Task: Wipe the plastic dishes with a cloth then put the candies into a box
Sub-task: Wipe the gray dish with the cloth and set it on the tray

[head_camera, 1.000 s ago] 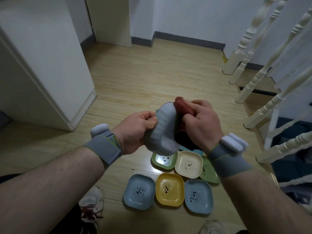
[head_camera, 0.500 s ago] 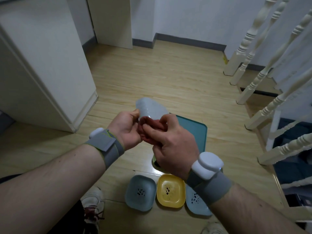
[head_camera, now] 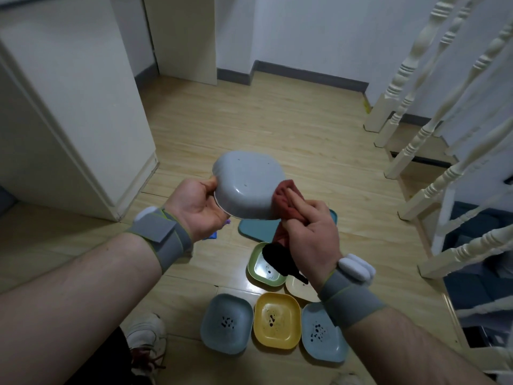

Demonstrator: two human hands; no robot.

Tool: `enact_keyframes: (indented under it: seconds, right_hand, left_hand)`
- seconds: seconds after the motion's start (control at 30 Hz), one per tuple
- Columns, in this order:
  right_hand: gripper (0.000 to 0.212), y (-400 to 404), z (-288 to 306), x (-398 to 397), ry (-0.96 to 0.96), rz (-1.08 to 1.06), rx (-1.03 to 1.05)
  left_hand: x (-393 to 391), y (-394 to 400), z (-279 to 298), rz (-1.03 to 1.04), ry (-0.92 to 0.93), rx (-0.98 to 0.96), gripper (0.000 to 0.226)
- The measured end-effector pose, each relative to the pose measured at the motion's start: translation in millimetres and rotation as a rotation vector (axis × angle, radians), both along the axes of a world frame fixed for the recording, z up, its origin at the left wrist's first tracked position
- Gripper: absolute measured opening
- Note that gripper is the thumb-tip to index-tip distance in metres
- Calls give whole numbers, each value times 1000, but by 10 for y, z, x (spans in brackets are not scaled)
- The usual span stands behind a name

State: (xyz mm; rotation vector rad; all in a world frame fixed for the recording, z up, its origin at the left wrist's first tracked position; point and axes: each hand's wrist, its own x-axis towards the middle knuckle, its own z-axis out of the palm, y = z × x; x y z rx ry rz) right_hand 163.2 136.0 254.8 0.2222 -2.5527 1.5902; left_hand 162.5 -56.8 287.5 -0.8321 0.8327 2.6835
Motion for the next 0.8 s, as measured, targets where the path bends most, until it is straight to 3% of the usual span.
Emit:
enact_keyframes:
  seconds: [0.2, 0.33, 0.57, 0.7, 0.8]
  right_hand:
    - [32, 162, 116, -210, -472, -111, -483]
    - [15, 273, 132, -280, -607, -170, -545]
    - [20, 316, 188, -339, -565, -151, -458]
    - [38, 277, 260, -324, -436, -31, -344]
    - [40, 180, 311, -264, -330, 103, -173]
  left_hand:
    - [41, 26, 2, -150, 55, -86, 39]
    - [48, 69, -4, -252, 79, -156, 39]
    - [48, 76, 45, -391, 167, -405, 23]
    - [63, 23, 121, -495, 233, -550, 25]
    - [115, 100, 96, -575, 222, -757, 25]
